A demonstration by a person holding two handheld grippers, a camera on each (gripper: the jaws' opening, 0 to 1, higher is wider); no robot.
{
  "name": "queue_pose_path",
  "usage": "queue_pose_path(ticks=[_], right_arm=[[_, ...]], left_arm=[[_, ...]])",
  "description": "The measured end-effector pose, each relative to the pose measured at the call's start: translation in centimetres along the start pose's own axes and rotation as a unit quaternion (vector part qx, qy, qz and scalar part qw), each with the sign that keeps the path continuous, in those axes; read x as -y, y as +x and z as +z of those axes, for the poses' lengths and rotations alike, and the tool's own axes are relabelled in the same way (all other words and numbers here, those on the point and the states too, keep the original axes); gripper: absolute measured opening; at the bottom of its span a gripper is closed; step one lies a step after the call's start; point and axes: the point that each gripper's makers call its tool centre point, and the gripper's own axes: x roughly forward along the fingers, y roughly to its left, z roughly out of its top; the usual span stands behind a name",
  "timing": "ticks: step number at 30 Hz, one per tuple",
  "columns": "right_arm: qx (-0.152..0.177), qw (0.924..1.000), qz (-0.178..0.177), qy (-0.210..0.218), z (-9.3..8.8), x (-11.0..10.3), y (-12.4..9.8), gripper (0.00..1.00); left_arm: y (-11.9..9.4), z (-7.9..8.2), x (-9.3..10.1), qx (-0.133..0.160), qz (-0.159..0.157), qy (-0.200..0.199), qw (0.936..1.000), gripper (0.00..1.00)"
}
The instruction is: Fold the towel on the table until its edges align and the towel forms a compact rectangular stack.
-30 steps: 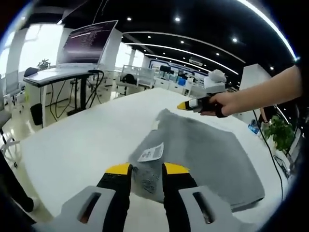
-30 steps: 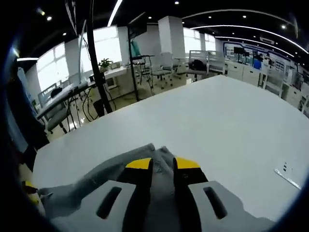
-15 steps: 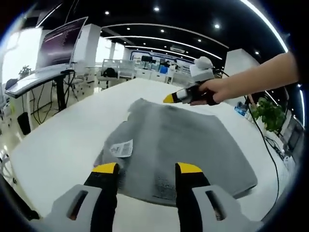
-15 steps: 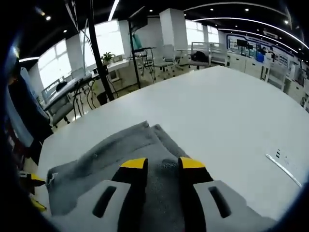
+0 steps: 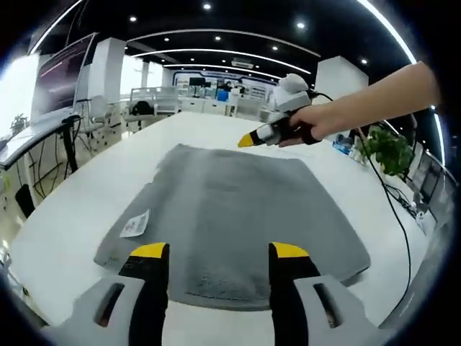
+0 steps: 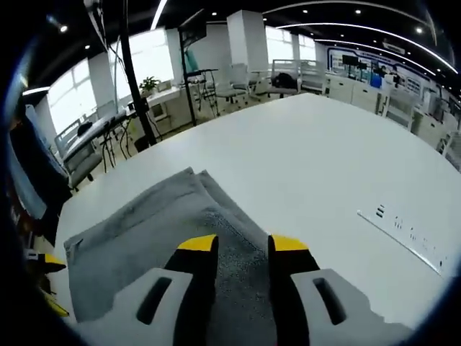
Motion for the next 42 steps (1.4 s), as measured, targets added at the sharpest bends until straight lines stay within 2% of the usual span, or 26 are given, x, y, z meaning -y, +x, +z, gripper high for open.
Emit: queue_pose_path(ticks=[10, 17, 29, 38, 42], right_arm=[[-0.009, 0.9995, -0.026, 0.018, -2.2, 3.0, -2.9, 0.27], [-0.009, 0.9988, -0.032, 0.035, -3.2, 4.5, -4.5, 0.28], [-0.010, 0.9967, -0.057, 0.057, -5.4, 7.7, -7.5, 0.29], [-0.018, 0.9950, -0.070, 0.069, -7.3, 9.1, -9.0, 0.28], [-0.020, 0.9944, -0.072, 0.075, -8.0, 9.9, -9.2, 0.28]], left_arm=[[0.9, 0.3, 5.0, -0.011, -0.064, 0.028, 0.9975, 0.60], [1.1, -0.3, 8.2, -0.041, -0.114, 0.055, 0.9911, 0.67], [1.5, -0.7, 14.4, -0.061, -0.187, 0.105, 0.9748, 0.67], [1.3, -2.3, 18.4, -0.084, -0.234, 0.131, 0.9597, 0.57], [1.3, -3.1, 19.5, -0.096, -0.249, 0.140, 0.9536, 0.52]])
